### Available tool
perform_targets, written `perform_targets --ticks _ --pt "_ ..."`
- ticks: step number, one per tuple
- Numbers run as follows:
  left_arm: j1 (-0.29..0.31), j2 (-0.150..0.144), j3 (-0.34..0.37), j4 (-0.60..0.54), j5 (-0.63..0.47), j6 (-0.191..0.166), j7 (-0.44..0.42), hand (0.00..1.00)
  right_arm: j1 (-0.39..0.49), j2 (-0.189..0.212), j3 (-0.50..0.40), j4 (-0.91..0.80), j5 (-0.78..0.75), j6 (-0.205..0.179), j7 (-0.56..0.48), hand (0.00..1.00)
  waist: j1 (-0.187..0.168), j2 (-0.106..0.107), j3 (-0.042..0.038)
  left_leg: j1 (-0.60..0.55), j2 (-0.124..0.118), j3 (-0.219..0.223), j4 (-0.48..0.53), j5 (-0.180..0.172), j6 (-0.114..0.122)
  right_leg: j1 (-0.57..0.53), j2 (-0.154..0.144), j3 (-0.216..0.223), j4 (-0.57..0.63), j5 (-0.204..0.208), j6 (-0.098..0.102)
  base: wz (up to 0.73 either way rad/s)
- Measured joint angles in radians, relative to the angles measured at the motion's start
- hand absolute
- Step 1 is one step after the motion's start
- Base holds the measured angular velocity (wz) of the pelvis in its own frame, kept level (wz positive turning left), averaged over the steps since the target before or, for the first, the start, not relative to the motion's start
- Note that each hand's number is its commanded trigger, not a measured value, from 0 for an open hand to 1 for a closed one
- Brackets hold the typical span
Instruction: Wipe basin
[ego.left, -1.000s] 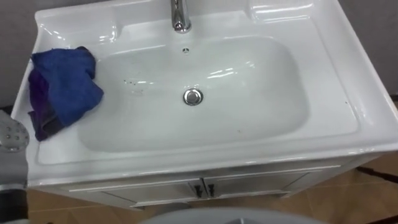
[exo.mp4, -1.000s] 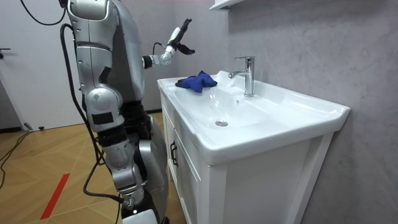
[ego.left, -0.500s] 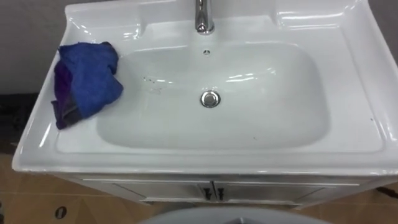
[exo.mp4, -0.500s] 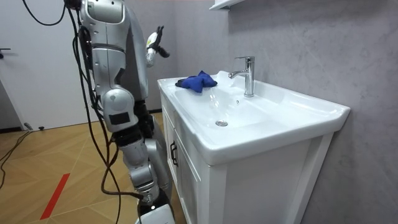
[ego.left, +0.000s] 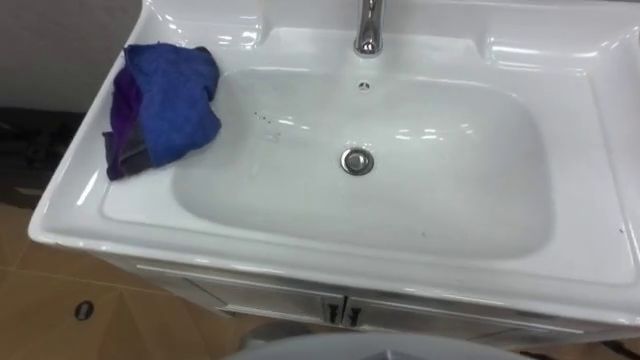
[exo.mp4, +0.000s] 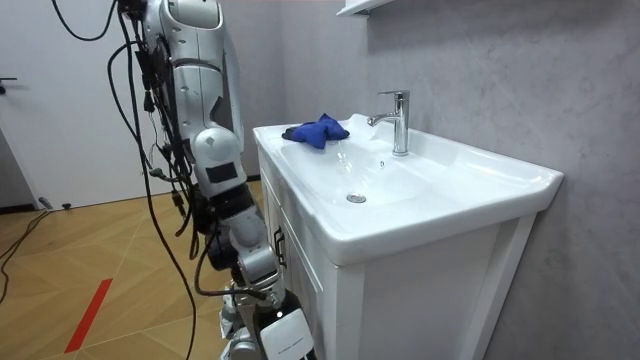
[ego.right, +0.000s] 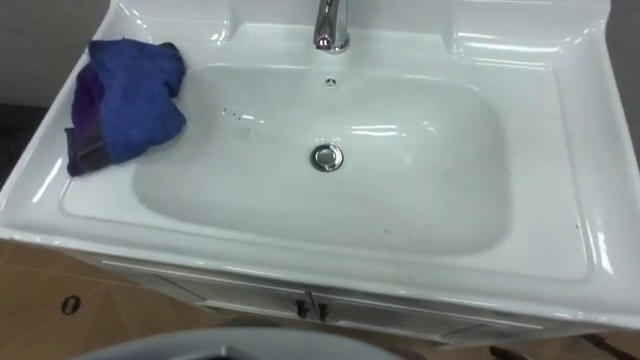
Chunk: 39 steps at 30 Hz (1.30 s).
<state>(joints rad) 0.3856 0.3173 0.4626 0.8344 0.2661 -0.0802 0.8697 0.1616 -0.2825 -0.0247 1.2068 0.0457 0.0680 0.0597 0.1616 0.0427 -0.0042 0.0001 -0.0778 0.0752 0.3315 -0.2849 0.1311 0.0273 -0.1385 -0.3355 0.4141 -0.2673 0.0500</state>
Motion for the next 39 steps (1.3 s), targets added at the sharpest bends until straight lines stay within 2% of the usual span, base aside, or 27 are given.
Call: perform_targets --ticks 3,6,11,14,18,24,26,29,33,36,39 --pt "0.003 -0.033 -0.047 0.085 -0.001 0.012 -0.017 0.00 -0.002 0.001 0.000 0.001 0.000 0.008 0.007 0.00 0.000 -0.009 0.0040 0.012 -0.003 -0.003 -0.009 0.001 0.001 0.012 0.000 0.004 -0.001 0.000 0.000 0.06" --pt "-0.002 -0.045 -0.091 0.154 -0.023 0.017 -0.044 0.00 -0.006 0.002 0.001 0.001 0.004 0.010 0.009 0.00 -0.011 -0.018 0.0043 0.013 -0.004 -0.004 -0.009 0.003 0.004 0.015 -0.006 -0.018 -0.005 0.000 0.000 0.04" --pt "-0.007 -0.080 -0.136 0.171 -0.037 0.032 -0.124 0.00 -0.002 0.007 0.003 0.004 0.025 0.010 0.029 0.00 -0.029 -0.026 0.0053 0.023 -0.006 0.001 -0.022 0.004 0.005 0.033 -0.012 -0.024 -0.021 0.000 0.001 -0.01" --pt "-0.013 -0.097 -0.158 0.170 -0.035 0.040 -0.180 0.00 -0.001 0.011 0.002 0.003 0.022 0.013 0.040 0.00 -0.051 -0.036 0.0049 0.025 -0.006 0.006 -0.024 0.004 0.005 0.042 -0.001 -0.020 -0.037 0.000 0.001 -0.04" --pt "-0.067 -0.101 -0.219 0.171 -0.033 0.067 -0.266 0.00 0.000 0.011 0.004 0.007 0.020 0.021 0.053 0.00 -0.060 -0.050 0.0062 0.020 -0.005 0.009 -0.023 0.004 0.005 0.037 -0.001 -0.022 -0.037 0.001 0.001 -0.02" --pt "-0.124 -0.102 -0.246 0.174 0.002 0.084 -0.381 0.00 -0.011 0.011 0.003 0.024 0.015 0.019 0.063 0.00 -0.080 -0.057 0.0054 0.017 -0.003 0.021 -0.026 0.004 0.006 0.034 0.001 -0.014 -0.049 0.002 0.003 -0.04" --pt "-0.134 -0.105 -0.250 0.175 0.014 0.087 -0.407 0.00 -0.021 0.012 0.004 0.033 0.010 0.020 0.063 0.00 -0.077 -0.060 0.0043 0.007 -0.001 0.032 -0.028 0.004 0.006 0.025 0.003 -0.004 -0.052 0.002 0.003 -0.19" --pt "-0.142 -0.106 -0.252 0.189 0.022 0.102 -0.442 0.00 -0.017 0.012 0.004 0.046 -0.012 0.022 0.063 0.00 -0.093 -0.067 0.0040 0.006 -0.001 0.037 -0.028 0.004 0.006 0.023 0.004 0.008 -0.053 0.002 0.004 -0.05" --pt "-0.135 -0.106 -0.289 0.209 0.024 0.126 -0.500 0.00 -0.003 0.022 0.003 0.042 -0.067 0.045 0.063 0.00 -0.123 -0.080 0.0045 0.007 -0.001 0.038 -0.028 0.004 0.006 0.024 0.006 0.017 -0.053 0.003 0.005 0.00" --pt "-0.135 -0.107 -0.291 0.235 0.044 0.131 -0.548 0.00 -0.003 0.034 0.003 0.041 -0.102 0.063 0.064 0.00 -0.130 -0.089 0.0059 0.010 0.000 0.043 -0.028 0.003 0.006 0.024 0.008 0.030 -0.055 0.004 0.006 -0.05" --pt "-0.140 -0.110 -0.295 0.248 0.051 0.148 -0.583 0.00 -0.002 0.038 0.003 0.038 -0.125 0.066 0.064 0.00 -0.132 -0.090 0.0060 0.012 0.002 0.052 -0.027 0.003 0.007 0.024 0.009 0.034 -0.057 0.007 0.010 -0.10"
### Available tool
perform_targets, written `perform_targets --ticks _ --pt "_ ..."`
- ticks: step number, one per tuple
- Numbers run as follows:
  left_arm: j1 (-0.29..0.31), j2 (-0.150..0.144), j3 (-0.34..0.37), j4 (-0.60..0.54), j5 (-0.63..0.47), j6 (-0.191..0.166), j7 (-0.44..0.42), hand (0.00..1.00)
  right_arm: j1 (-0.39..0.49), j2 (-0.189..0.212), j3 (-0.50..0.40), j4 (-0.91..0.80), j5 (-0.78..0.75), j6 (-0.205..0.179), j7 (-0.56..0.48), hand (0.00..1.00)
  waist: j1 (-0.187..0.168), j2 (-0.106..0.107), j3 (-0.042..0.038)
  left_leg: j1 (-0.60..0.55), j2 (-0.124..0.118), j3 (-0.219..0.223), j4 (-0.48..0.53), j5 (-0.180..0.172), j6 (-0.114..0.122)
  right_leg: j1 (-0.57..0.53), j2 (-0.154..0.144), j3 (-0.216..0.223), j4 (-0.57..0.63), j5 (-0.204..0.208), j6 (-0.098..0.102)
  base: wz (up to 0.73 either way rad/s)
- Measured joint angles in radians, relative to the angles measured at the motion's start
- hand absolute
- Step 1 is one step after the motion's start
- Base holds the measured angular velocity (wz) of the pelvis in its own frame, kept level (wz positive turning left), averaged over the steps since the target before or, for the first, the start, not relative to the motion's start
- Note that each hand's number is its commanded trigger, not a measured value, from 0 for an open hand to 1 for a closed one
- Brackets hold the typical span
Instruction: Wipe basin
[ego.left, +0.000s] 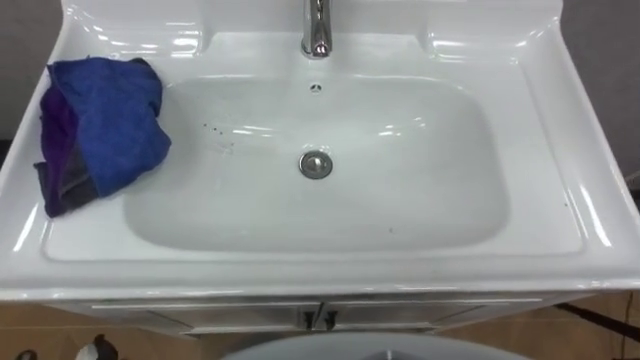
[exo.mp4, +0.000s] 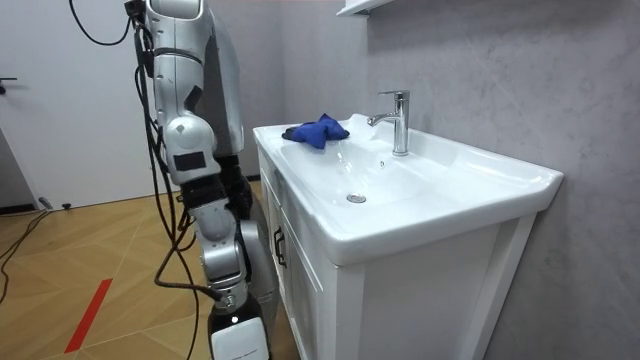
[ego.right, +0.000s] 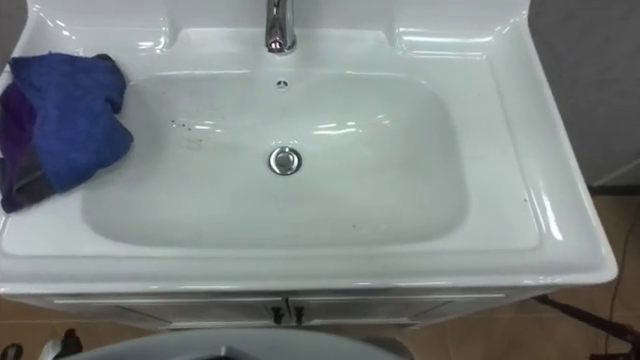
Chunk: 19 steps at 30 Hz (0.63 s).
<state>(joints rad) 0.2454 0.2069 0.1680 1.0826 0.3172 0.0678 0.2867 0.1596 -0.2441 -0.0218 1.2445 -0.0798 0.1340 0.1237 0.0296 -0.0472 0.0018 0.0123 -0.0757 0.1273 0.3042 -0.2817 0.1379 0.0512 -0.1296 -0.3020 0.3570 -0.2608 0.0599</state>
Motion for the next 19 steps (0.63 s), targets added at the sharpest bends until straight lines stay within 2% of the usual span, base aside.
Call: perform_targets --ticks 3,12,19 --pt "-0.001 -0.001 -0.007 0.011 0.000 0.019 -0.026 0.00 -0.005 0.010 0.000 -0.004 -0.005 0.020 0.000 0.00 0.001 0.003 0.0002 0.010 0.000 0.005 0.000 0.000 0.000 0.001 0.000 0.002 0.000 0.000 0.001 -0.06" --pt "-0.011 -0.014 -0.015 0.043 0.000 0.065 -0.103 0.00 -0.012 0.013 0.000 -0.005 -0.013 0.043 -0.001 0.00 0.000 0.008 -0.0001 0.009 0.000 0.007 0.004 0.000 0.000 -0.003 0.002 0.019 0.003 0.002 0.002 -0.02" --pt "-0.025 -0.018 -0.016 0.041 0.000 0.079 -0.165 0.00 -0.014 0.013 -0.001 -0.006 -0.050 0.053 0.001 0.00 -0.011 0.024 -0.0007 0.009 0.000 0.006 0.003 0.000 0.001 -0.003 0.003 0.024 0.003 0.002 0.003 0.00"
